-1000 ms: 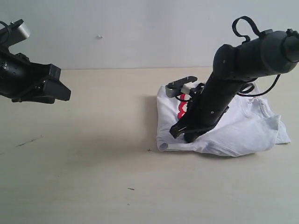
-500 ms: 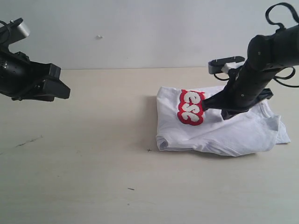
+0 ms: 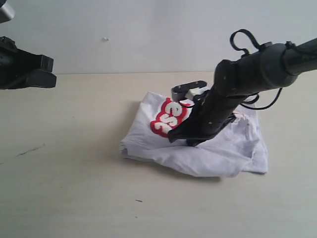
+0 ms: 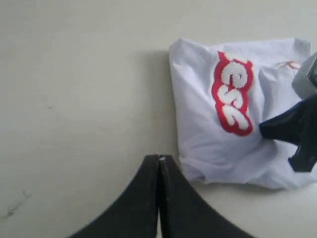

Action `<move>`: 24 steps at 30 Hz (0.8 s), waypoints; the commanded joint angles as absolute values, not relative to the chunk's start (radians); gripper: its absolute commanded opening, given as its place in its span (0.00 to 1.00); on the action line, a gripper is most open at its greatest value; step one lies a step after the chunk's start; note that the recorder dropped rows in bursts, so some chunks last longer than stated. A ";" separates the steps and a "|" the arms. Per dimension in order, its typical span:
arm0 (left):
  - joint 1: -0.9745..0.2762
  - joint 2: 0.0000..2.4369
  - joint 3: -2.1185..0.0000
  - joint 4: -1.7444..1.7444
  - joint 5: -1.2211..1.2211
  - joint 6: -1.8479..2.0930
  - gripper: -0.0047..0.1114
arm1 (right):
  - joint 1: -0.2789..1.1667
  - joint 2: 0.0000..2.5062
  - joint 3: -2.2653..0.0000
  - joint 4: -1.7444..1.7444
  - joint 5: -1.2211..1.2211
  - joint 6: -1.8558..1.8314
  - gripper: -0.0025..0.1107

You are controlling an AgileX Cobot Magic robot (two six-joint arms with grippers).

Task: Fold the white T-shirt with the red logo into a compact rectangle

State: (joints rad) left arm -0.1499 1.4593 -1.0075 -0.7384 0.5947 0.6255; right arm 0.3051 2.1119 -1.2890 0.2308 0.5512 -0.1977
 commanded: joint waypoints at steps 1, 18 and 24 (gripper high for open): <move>-0.150 1.417 -0.963 -0.757 0.565 0.634 0.04 | 0.413 2.145 -1.309 0.253 0.606 -0.242 0.02; -0.390 1.565 -0.917 -0.954 0.557 0.991 0.04 | 0.394 1.903 -1.261 0.145 0.488 -0.189 0.02; -0.408 1.767 -0.966 -0.961 0.506 0.991 0.04 | 0.218 1.881 -1.200 0.157 0.493 -0.187 0.02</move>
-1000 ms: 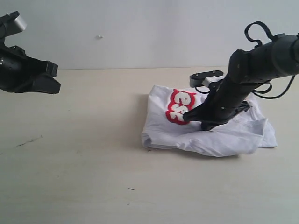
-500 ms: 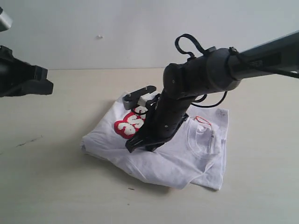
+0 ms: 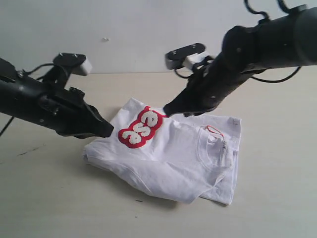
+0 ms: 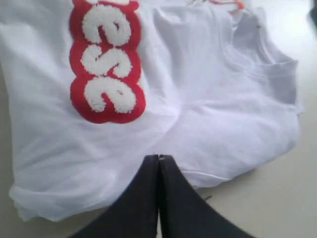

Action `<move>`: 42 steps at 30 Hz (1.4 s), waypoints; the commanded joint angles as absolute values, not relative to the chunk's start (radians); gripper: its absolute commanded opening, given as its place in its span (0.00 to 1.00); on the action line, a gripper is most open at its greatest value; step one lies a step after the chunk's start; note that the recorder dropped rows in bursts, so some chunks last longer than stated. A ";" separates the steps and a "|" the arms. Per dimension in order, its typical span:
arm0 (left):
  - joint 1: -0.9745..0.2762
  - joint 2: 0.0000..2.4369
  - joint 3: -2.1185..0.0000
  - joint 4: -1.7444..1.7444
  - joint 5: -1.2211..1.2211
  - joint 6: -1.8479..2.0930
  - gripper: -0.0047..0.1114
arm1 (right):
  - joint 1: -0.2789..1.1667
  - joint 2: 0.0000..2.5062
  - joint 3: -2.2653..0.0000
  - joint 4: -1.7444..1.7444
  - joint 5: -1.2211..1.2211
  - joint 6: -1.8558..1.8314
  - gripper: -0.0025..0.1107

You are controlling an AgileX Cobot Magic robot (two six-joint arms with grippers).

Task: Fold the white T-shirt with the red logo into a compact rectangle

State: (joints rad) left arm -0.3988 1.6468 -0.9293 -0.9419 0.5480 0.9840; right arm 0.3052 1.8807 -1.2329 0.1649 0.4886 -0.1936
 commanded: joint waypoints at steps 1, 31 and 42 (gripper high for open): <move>-0.408 1.802 -0.981 -0.963 0.506 0.991 0.04 | 0.198 1.890 -1.196 0.157 0.493 -0.187 0.02; -0.406 1.723 -0.815 -0.668 0.538 0.581 0.04 | 0.174 1.930 -1.193 0.209 0.421 -0.227 0.02; -0.390 1.543 -0.814 -0.654 0.433 0.524 0.04 | 0.172 1.919 -1.193 0.317 0.537 -0.312 0.24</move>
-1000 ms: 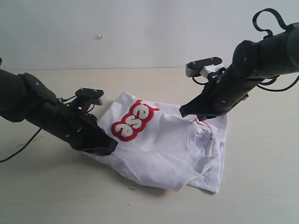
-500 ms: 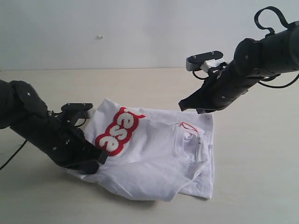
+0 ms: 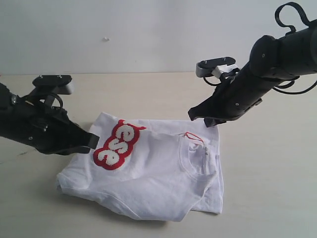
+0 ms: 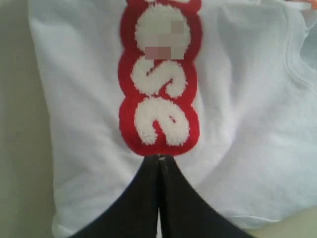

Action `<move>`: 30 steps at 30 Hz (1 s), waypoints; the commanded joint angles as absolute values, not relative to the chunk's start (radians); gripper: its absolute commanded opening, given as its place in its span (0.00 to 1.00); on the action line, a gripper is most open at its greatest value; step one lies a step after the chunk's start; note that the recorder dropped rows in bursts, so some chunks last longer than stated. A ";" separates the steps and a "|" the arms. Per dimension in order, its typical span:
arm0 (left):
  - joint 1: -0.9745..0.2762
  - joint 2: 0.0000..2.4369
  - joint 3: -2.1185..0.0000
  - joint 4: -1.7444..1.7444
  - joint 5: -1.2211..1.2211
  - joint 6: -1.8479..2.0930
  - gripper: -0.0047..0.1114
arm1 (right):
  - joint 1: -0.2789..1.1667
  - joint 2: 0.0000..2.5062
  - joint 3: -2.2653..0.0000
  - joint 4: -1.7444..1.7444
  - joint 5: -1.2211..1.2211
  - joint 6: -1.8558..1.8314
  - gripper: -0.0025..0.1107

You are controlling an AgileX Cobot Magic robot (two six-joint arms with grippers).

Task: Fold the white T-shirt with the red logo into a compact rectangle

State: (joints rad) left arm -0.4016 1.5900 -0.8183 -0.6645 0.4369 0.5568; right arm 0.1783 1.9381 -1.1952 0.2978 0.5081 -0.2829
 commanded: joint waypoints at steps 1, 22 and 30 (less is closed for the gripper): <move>-0.380 1.532 -0.814 -0.654 0.437 0.501 0.04 | 0.170 1.914 -1.193 0.315 0.549 -0.312 0.27; -0.348 1.000 -0.649 -0.670 0.315 0.467 0.04 | 0.128 1.672 -1.010 0.363 0.522 -0.313 0.02; -0.348 0.684 -0.577 -0.658 0.257 0.467 0.04 | 0.128 1.514 -0.894 0.392 0.433 -0.313 0.02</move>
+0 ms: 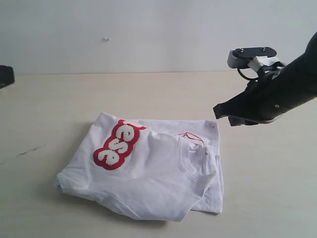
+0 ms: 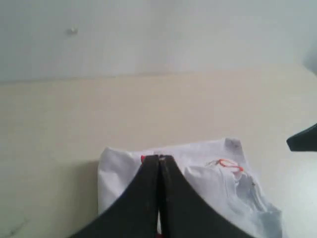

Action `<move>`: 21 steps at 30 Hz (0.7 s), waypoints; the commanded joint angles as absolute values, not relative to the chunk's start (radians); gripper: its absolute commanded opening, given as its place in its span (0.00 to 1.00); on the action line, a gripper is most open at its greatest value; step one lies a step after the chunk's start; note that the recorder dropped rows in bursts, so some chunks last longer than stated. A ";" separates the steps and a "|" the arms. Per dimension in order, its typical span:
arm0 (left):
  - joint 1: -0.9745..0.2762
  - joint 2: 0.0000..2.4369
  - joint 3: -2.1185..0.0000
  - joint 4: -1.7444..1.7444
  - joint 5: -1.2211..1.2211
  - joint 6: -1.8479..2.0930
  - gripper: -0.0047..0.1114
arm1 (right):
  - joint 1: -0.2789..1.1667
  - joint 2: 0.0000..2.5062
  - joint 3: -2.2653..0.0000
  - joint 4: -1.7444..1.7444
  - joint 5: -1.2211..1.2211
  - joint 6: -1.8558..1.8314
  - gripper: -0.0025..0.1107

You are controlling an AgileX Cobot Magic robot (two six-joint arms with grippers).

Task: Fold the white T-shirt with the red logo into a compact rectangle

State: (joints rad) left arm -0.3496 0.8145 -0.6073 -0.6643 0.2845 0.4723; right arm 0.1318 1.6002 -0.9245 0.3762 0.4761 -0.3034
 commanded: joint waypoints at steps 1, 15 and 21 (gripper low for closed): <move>-0.348 0.646 -0.569 -0.657 0.254 0.467 0.04 | 0.128 1.484 -0.889 0.392 0.430 -0.313 0.02; -0.348 0.259 -0.496 -0.639 0.184 0.467 0.04 | 0.128 1.020 -0.766 0.419 0.339 -0.313 0.02; -0.348 0.144 -0.496 -0.631 0.183 0.470 0.04 | 0.128 0.826 -0.747 0.419 0.353 -0.313 0.02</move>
